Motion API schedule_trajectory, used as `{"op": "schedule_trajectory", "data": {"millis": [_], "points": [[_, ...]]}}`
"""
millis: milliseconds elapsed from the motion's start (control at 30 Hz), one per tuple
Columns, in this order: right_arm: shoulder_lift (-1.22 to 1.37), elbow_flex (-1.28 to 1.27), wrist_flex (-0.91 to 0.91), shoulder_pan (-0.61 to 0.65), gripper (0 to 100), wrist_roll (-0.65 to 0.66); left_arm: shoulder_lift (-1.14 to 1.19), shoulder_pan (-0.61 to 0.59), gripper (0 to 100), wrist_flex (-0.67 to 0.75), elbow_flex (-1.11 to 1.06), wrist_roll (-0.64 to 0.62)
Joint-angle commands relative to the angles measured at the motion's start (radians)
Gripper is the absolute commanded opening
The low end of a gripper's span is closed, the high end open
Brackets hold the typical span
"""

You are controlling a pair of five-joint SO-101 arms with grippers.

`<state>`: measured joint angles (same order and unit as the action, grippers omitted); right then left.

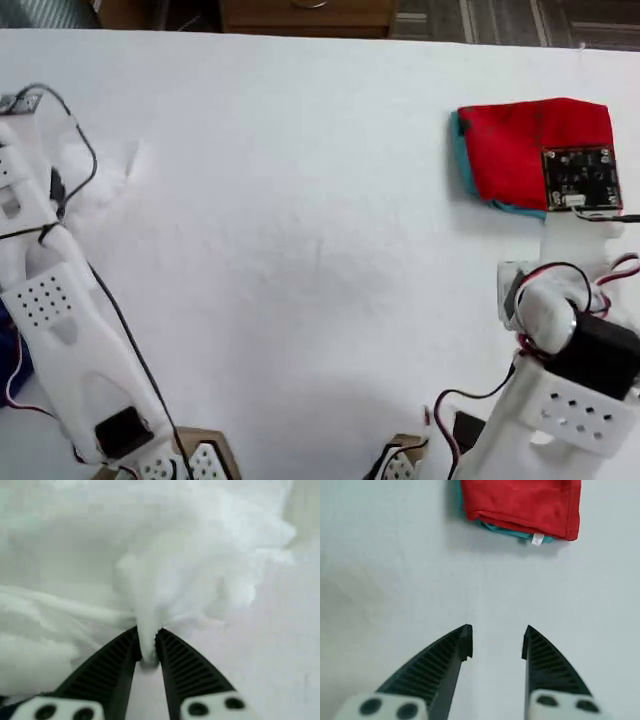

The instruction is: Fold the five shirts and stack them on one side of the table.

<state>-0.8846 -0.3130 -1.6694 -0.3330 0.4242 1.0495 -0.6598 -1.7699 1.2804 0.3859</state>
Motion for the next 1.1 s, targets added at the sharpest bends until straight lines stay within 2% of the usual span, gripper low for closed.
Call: {"op": "schedule_trajectory", "data": {"millis": [0, 333, 433, 600, 867, 1000, 1067], "points": [[-0.021, -0.106, 0.113, 0.008, 17.0, -0.005, -0.247, 0.100, 3, -0.020, -0.053, -0.011], [-0.021, -0.256, 0.260, 0.007, 17.0, -0.006, -0.936, 0.512, 3, -0.015, -0.628, -0.044], [-0.021, -0.275, 0.278, 0.007, 17.0, -0.006, -1.079, 0.624, 3, -0.015, -0.702, -0.046], [-0.021, -0.308, 0.280, 0.007, 17.0, -0.008, -1.223, 0.772, 3, 0.002, -0.708, -0.046], [-0.021, -0.341, 0.280, 0.007, 17.0, -0.008, -1.287, 0.872, 4, 0.026, -0.737, -0.046], [-0.021, -0.339, 0.280, 0.007, 17.0, -0.008, -1.257, 0.875, 19, 0.018, -0.825, -0.046], [-0.021, -0.339, 0.280, 0.007, 17.0, -0.008, -1.252, 0.816, 22, 0.018, -0.849, -0.043]]}}
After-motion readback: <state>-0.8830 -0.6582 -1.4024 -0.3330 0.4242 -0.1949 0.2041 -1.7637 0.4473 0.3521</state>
